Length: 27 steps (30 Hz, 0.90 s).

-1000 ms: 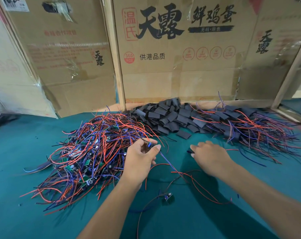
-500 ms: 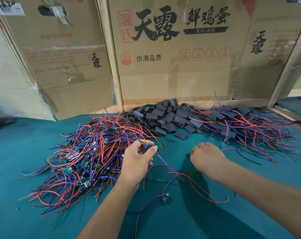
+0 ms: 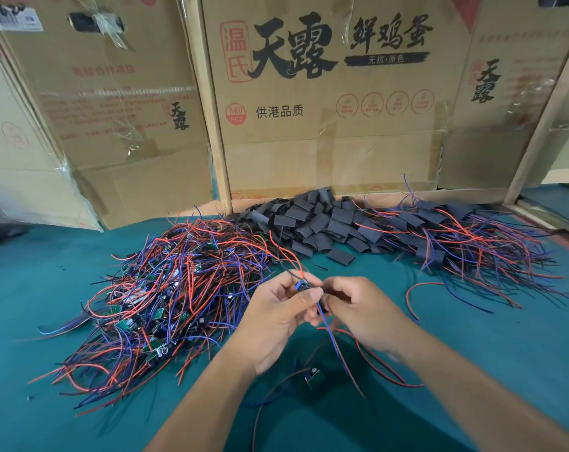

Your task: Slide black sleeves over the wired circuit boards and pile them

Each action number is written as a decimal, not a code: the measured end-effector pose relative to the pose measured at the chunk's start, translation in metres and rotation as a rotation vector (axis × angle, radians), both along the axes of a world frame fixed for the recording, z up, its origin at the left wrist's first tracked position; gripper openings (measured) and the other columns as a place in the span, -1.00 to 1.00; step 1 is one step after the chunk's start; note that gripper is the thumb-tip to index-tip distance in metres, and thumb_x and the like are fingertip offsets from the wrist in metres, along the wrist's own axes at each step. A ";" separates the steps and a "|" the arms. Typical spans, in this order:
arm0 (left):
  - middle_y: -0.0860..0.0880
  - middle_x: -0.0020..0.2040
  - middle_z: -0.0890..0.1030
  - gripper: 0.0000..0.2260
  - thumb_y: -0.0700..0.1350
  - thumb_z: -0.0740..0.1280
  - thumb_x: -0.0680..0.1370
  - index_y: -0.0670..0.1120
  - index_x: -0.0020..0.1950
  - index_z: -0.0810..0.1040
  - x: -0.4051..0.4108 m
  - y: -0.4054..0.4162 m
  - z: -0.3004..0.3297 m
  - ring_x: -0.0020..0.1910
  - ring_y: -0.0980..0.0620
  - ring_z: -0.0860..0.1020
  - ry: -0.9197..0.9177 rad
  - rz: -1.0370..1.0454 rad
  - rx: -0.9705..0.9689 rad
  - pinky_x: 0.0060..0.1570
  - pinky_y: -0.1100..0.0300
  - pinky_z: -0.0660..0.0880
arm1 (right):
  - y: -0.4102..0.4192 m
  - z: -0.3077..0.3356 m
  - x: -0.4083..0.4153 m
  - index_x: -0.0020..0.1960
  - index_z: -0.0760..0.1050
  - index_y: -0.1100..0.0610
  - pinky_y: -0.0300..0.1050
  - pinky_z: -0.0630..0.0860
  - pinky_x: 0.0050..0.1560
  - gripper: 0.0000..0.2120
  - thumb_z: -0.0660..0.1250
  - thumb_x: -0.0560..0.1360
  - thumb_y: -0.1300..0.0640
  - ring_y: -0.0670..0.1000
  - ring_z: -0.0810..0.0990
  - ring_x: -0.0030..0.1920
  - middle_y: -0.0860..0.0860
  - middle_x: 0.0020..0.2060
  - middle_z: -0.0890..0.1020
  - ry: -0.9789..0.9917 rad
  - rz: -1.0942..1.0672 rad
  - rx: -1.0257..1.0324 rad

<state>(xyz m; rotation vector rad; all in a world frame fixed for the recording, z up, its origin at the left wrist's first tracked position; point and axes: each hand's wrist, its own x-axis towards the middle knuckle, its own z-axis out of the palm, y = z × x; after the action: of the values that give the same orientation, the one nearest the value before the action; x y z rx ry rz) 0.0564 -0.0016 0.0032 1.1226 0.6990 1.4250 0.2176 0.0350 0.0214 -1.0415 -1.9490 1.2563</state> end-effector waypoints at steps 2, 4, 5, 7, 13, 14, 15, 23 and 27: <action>-0.08 -0.32 0.56 -0.88 -0.29 0.40 0.49 -0.22 0.01 0.56 -0.001 -0.001 0.001 -0.40 0.05 0.48 -0.005 -0.020 0.002 -0.28 0.22 0.51 | -0.003 -0.005 0.002 0.02 0.56 0.22 -0.11 0.64 -0.08 -0.85 0.21 0.64 0.26 0.05 0.72 -0.09 0.07 -0.18 0.72 0.210 0.043 -0.146; -0.08 -0.29 0.58 -0.86 -0.27 0.42 0.49 -0.21 0.03 0.56 -0.001 -0.001 0.002 -0.39 0.06 0.48 -0.030 -0.050 -0.005 -0.28 0.22 0.51 | -0.002 -0.008 0.005 0.00 0.52 0.28 -0.07 0.63 -0.01 -0.88 0.24 0.63 0.26 0.09 0.71 -0.07 0.12 -0.17 0.70 0.359 0.097 -0.252; -0.07 -0.29 0.58 -0.86 -0.26 0.43 0.49 -0.20 0.03 0.57 -0.002 -0.001 0.002 -0.39 0.07 0.49 -0.043 -0.066 -0.010 -0.28 0.22 0.52 | -0.001 -0.009 0.006 -0.02 0.50 0.28 -0.05 0.63 0.01 -0.89 0.26 0.61 0.24 0.11 0.70 -0.07 0.14 -0.16 0.69 0.425 0.129 -0.297; -0.07 -0.29 0.57 -0.87 -0.25 0.43 0.49 -0.17 0.02 0.59 -0.002 0.000 0.001 -0.38 0.08 0.49 -0.063 -0.091 -0.017 -0.28 0.24 0.52 | 0.001 -0.011 0.009 -0.03 0.46 0.26 0.01 0.61 0.04 -0.89 0.30 0.56 0.19 0.12 0.69 -0.08 0.17 -0.15 0.67 0.541 0.211 -0.394; -0.08 -0.29 0.53 -0.89 -0.31 0.44 0.47 -0.20 -0.03 0.59 -0.001 0.004 0.003 -0.40 0.05 0.46 -0.106 0.140 -0.028 -0.29 0.23 0.50 | 0.016 -0.020 0.015 0.15 0.48 0.33 -0.07 0.64 -0.07 -0.79 0.32 0.57 0.23 0.17 0.68 -0.11 0.30 -0.05 0.67 0.610 -0.065 -0.436; -0.07 -0.28 0.54 -0.91 -0.33 0.42 0.49 -0.20 -0.04 0.57 -0.004 0.007 0.004 -0.40 0.06 0.46 -0.114 0.259 -0.027 -0.30 0.24 0.50 | 0.020 -0.020 0.020 0.13 0.52 0.30 -0.12 0.63 -0.07 -0.83 0.31 0.58 0.25 0.11 0.68 -0.11 0.24 -0.06 0.68 0.557 -0.120 -0.348; -0.05 -0.27 0.54 -0.93 -0.34 0.37 0.52 -0.21 -0.04 0.56 -0.008 0.008 0.006 -0.39 0.08 0.45 -0.120 0.365 -0.019 -0.31 0.25 0.49 | 0.023 -0.020 0.027 0.10 0.57 0.24 -0.18 0.62 -0.04 -0.87 0.32 0.57 0.25 0.05 0.67 -0.11 0.14 -0.08 0.70 0.454 -0.148 -0.227; 0.01 -0.28 0.56 -0.88 -0.30 0.30 0.59 -0.12 -0.11 0.53 -0.032 0.008 0.020 -0.37 0.12 0.46 -0.350 0.481 -0.029 -0.32 0.29 0.49 | 0.030 -0.026 0.045 0.15 0.58 -0.04 -0.28 0.49 0.13 -0.78 0.42 0.51 0.07 -0.20 0.60 0.04 -0.21 0.00 0.64 -0.239 -0.015 0.452; 0.03 -0.35 0.52 -0.91 -0.28 0.31 0.60 -0.14 -0.09 0.55 -0.034 0.009 0.021 -0.38 0.13 0.48 -0.393 0.490 -0.072 -0.31 0.32 0.51 | 0.026 -0.026 0.043 0.12 0.52 -0.16 -0.43 0.41 0.13 -0.79 0.42 0.51 0.00 -0.27 0.57 0.09 -0.28 0.02 0.61 -0.252 0.053 0.467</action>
<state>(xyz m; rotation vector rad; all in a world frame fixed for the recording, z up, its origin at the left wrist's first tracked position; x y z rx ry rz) 0.0220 0.0070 0.0246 0.6014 0.7616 1.9483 0.2607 0.0610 -0.0050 -0.9403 -2.3225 0.6615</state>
